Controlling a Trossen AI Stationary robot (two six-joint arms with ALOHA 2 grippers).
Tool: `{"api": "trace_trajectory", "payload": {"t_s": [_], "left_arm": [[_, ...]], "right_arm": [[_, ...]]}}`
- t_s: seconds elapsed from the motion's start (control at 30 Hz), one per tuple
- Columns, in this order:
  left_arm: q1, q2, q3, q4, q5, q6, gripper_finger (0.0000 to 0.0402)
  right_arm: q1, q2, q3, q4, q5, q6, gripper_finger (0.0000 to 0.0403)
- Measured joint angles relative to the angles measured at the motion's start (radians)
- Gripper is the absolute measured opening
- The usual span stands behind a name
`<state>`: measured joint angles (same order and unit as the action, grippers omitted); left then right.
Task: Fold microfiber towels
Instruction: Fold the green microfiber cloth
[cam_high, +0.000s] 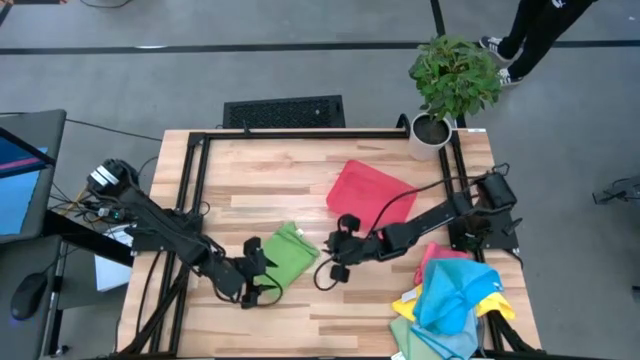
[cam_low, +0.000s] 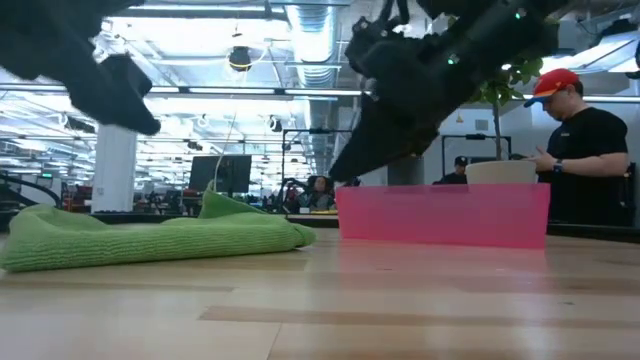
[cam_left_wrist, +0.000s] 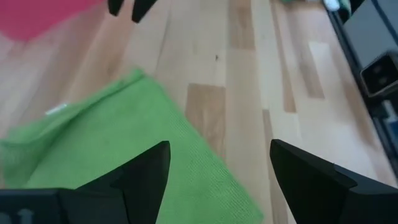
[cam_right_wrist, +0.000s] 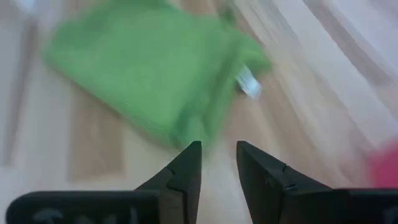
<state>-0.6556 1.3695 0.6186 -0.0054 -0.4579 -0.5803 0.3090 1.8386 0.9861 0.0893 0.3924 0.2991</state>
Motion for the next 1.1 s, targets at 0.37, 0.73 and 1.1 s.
{"api": "trace_trajectory", "payload": {"t_s": [0.37,0.73,1.1], "left_arm": [[-0.003,0.259,0.000,0.189,0.066,-0.062,0.0270],[-0.003,0.261,0.000,0.175,0.055,-0.082,0.0270],[-0.003,0.260,0.000,0.176,0.059,-0.084,0.0270]], "right_arm": [[-0.024,0.117,0.002,0.153,-0.035,-0.011,0.0131],[-0.026,0.179,0.003,0.236,-0.050,-0.016,0.0132],[-0.065,0.179,0.003,0.138,0.008,-0.008,0.0132]]}}
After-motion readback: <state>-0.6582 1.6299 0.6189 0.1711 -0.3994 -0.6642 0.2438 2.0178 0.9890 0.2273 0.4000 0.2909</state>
